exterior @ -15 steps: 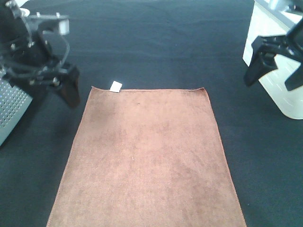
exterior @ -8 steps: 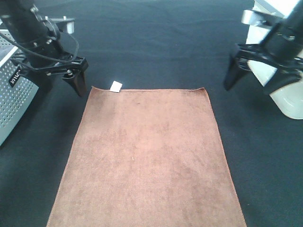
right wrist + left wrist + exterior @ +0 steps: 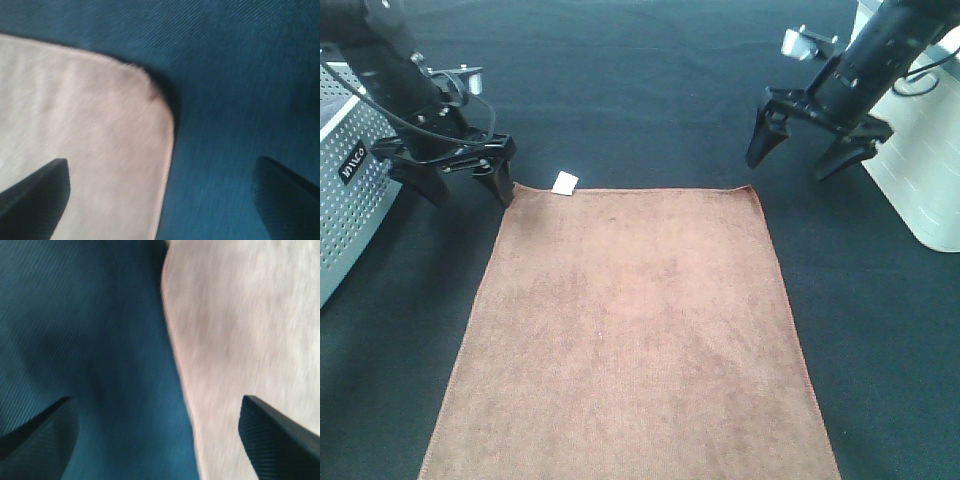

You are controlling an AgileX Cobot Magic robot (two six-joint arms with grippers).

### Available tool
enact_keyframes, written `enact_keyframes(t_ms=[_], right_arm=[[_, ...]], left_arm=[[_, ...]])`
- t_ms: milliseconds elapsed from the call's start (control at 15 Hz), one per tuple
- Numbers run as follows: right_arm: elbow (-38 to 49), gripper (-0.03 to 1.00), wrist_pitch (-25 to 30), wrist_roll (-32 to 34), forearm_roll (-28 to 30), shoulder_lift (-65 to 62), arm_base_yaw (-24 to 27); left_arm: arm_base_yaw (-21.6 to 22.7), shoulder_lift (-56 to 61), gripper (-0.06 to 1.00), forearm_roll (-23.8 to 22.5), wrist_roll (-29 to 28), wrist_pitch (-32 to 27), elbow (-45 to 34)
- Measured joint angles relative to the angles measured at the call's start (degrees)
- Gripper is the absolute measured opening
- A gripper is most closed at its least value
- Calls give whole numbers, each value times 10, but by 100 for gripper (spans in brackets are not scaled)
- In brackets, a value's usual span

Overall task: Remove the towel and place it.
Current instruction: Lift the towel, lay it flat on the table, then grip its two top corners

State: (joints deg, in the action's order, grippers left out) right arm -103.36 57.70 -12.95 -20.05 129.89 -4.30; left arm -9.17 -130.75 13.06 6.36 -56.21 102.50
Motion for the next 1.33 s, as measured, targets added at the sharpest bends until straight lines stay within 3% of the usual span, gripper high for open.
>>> enact_keyframes(t_ms=[333,667,1133,1333], right_arm=[[-6,90,-37,0,-7,57,0],[-9,90,-53,-19,-36,69,0],[-19,89,-82,-25,-36,84,-36],[-21,85,-91,-19,-19,87,-50]], left_arm=[[0,-39,81,43,1,50,22],[1,-75,81,85,9,57,47],[2,-77,81,96,15,58,47],[-6,-77,77,101,15,62,47]])
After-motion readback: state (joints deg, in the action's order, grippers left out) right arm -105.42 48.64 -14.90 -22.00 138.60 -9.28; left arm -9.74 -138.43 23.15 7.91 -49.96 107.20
